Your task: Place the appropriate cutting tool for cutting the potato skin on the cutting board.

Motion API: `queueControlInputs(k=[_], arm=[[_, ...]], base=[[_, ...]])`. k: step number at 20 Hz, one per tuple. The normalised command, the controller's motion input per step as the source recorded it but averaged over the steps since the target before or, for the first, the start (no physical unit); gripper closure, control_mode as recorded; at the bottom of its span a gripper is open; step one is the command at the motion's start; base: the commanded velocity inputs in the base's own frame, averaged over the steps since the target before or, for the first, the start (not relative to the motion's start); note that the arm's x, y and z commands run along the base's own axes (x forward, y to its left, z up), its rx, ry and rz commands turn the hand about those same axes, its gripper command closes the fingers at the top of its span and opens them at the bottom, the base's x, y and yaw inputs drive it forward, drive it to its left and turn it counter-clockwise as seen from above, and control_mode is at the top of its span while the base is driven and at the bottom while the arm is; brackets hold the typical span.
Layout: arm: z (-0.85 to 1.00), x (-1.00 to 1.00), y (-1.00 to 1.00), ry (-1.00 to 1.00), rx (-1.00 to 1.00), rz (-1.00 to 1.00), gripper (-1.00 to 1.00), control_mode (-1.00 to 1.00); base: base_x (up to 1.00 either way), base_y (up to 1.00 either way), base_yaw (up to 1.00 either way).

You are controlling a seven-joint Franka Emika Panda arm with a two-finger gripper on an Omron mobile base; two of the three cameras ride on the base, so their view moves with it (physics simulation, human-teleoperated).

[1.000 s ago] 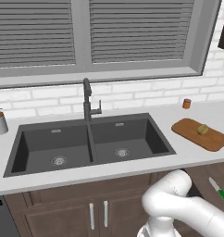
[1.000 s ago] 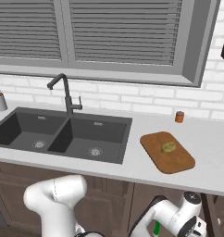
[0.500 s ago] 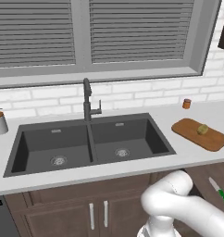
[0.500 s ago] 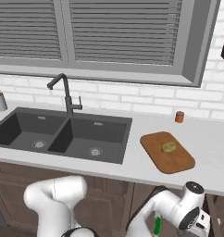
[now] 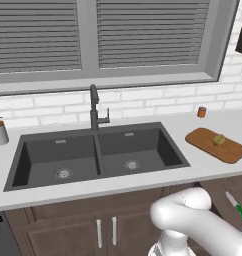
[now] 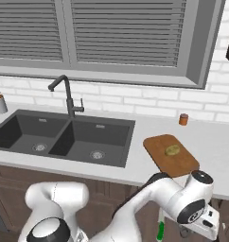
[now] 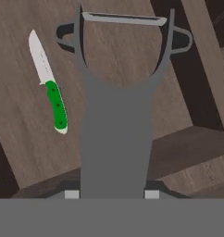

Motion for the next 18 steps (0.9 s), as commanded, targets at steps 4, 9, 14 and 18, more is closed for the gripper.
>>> queueControlInputs(k=[4,9,14,18], arm=[[1.00,0.06,0.29,0.00,0.00,0.00,1.00,-1.00],[0.99,0.41,0.10,0.00,0.00,0.00,1.00,-1.00],[0.52,1.00,0.00,0.02,0.00,0.00,1.00,-1.00],[0.00,1.00,-0.09,0.08,0.00,0.00,1.00,-1.00]], base=[[0.00,0.00,0.00],[0.00,0.00,0.00],[0.00,0.00,0.00],[0.00,0.00,0.00]])
